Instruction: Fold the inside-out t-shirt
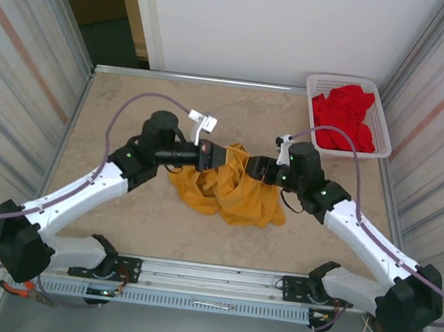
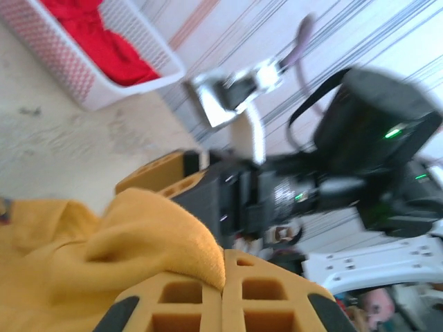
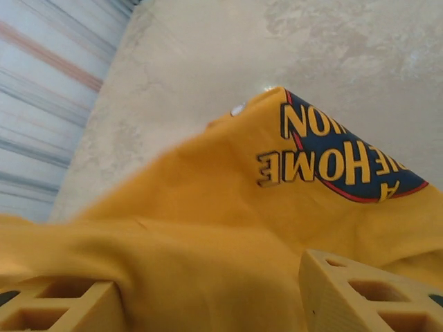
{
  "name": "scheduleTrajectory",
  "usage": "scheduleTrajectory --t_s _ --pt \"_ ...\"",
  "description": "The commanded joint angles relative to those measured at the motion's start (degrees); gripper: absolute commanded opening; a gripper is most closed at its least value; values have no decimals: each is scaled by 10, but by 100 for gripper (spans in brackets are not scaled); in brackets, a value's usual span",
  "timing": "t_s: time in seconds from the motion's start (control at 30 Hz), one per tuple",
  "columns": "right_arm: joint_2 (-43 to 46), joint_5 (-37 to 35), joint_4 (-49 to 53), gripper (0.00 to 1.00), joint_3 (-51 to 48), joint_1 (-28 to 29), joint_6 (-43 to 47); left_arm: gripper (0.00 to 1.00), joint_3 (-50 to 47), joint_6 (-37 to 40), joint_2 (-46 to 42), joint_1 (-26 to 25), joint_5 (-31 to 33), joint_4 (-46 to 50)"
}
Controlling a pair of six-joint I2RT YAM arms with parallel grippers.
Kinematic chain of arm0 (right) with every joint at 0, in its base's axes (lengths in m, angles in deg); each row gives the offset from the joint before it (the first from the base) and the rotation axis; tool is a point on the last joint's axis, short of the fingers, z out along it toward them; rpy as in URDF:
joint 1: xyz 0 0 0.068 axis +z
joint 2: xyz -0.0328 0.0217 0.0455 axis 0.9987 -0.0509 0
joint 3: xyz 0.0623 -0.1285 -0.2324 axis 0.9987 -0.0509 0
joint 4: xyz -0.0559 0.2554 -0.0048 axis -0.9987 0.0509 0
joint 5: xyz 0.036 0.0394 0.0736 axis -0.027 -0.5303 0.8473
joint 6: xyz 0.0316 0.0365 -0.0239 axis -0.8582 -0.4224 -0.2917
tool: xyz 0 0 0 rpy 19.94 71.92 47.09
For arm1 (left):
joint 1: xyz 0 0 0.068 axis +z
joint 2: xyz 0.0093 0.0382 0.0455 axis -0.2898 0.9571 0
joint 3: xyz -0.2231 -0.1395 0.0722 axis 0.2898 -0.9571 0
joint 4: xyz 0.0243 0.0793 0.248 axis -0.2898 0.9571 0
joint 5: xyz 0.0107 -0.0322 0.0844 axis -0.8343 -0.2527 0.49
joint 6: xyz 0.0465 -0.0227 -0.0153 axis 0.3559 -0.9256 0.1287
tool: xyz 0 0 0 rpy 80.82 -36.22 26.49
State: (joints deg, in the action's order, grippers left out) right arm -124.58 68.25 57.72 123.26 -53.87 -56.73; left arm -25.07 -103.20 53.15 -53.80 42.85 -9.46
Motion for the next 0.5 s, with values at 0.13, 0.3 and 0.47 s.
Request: scheduleTrajectory --t_s 0.13,0.3,0.47 --pt "88 -74 39 59 -23 27 -34 0 -7 -141 -4 35 -133 -156" --pt "165 -123 74 42 1 83 -32 0 -8 -142 -8 35 -117 -143" --pt "161 -157 56 34 36 161 -13 0 -9 -153 -8 36 -99 -135"
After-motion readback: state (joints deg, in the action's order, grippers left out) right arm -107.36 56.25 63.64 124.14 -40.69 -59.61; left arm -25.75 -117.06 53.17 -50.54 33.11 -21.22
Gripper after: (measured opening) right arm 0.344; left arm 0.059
